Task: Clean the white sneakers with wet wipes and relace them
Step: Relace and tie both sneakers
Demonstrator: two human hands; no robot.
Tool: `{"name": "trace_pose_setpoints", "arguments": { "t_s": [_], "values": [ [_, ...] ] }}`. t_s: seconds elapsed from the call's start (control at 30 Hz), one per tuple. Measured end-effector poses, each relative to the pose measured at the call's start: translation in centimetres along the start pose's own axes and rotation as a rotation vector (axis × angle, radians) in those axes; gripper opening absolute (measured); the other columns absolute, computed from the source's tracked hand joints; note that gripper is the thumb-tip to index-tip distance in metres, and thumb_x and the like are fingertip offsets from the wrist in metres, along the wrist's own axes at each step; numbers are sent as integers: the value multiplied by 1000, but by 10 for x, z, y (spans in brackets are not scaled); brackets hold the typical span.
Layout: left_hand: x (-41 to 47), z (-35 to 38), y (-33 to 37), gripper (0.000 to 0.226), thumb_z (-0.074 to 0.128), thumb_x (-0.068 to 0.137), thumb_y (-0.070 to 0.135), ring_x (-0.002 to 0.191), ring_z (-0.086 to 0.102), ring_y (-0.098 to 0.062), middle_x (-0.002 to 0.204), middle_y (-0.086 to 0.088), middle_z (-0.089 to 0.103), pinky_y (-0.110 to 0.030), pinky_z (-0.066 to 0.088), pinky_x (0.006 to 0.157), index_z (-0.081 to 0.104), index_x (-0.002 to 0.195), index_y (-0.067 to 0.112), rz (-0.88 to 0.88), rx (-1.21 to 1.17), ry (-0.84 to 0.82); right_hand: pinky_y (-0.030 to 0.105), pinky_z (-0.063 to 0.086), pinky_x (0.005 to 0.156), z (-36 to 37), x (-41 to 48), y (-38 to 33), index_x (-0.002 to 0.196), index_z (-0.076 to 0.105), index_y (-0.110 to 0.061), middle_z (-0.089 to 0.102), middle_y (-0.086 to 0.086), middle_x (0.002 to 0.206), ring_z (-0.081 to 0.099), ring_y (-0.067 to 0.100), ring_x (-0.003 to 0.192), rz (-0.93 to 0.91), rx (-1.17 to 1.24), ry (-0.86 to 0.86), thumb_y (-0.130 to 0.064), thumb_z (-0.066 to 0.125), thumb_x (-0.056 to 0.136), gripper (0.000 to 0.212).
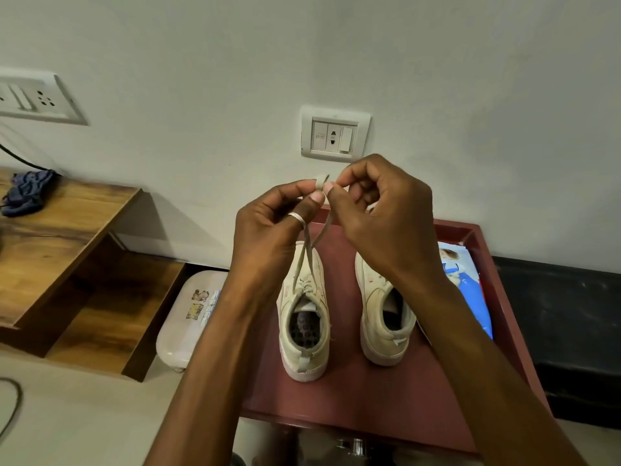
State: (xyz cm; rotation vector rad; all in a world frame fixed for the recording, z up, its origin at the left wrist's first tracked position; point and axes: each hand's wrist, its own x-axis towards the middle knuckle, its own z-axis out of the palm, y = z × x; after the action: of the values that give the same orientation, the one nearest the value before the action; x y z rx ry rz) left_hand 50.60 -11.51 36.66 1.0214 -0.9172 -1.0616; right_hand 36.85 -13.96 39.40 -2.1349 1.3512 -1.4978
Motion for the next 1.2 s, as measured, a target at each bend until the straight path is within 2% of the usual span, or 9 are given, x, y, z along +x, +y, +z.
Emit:
{"name": "trace_pose_setpoints", "arguments": {
  "t_s": [0.17,0.33,0.43,0.57,0.67,0.83,0.97,1.07,1.2],
  "values": [
    [-3,-2,0,18,67,94,2,107,73,-25,112,-13,76,-41,59,95,75,110,6,53,80,-21,21,48,55,0,-9,-6,79,71,-21,63,-9,60,60,7,57,123,-3,-131,-46,67,86,27],
    [-4,-6,2,27,70,90,-2,112,69,-20,120,-12,70,-33,58,94,74,115,3,142,164,-84,30,52,54,0,-8,-12,71,71,-16,64,7,58,61,18,54,287,219,-213,-34,70,88,25],
    [-5,-14,7,28,72,88,1,114,68,-15,120,-3,72,-36,56,101,76,114,10,121,188,-118,16,43,47,-8,-6,-14,75,72,-11,68,9,65,60,12,51,347,384,-302,-27,70,89,22],
    [-4,-27,11,39,61,90,-7,113,66,-14,118,9,72,-36,56,99,77,111,22,103,181,-99,18,41,47,-16,-4,-3,79,71,-3,69,7,68,58,13,53,480,502,-276,-23,69,90,24],
    [-1,-34,7,53,61,85,-14,99,64,-2,116,14,66,-18,55,83,74,117,27,229,473,47,19,37,45,-21,0,6,87,69,6,66,3,65,53,11,51,586,581,-201,-20,72,87,27],
    [2,-51,-8,38,75,89,10,99,63,-26,116,-8,67,-39,54,72,73,126,16,519,1121,273,19,37,45,-27,4,8,78,69,-7,63,2,64,52,12,52,619,632,-119,-24,73,86,19],
    [-1,-51,-1,28,74,91,42,106,54,-28,111,-6,63,-40,44,75,81,101,18,523,1300,348,19,39,47,-30,4,9,85,71,-3,64,3,66,55,11,54,592,589,-102,-26,71,88,23],
    [0,-53,13,36,67,92,50,95,63,-28,100,-1,71,-38,48,75,79,79,20,321,1269,122,18,40,48,-31,4,10,92,71,0,66,2,67,57,11,55,578,556,-122,-27,68,90,27],
    [-7,-57,33,29,57,102,32,92,73,-19,90,0,78,-34,59,89,78,92,15,-256,931,-461,18,41,48,-33,4,11,91,72,-2,67,3,69,59,12,56,549,549,-137,-27,67,92,26]
  ]
}}
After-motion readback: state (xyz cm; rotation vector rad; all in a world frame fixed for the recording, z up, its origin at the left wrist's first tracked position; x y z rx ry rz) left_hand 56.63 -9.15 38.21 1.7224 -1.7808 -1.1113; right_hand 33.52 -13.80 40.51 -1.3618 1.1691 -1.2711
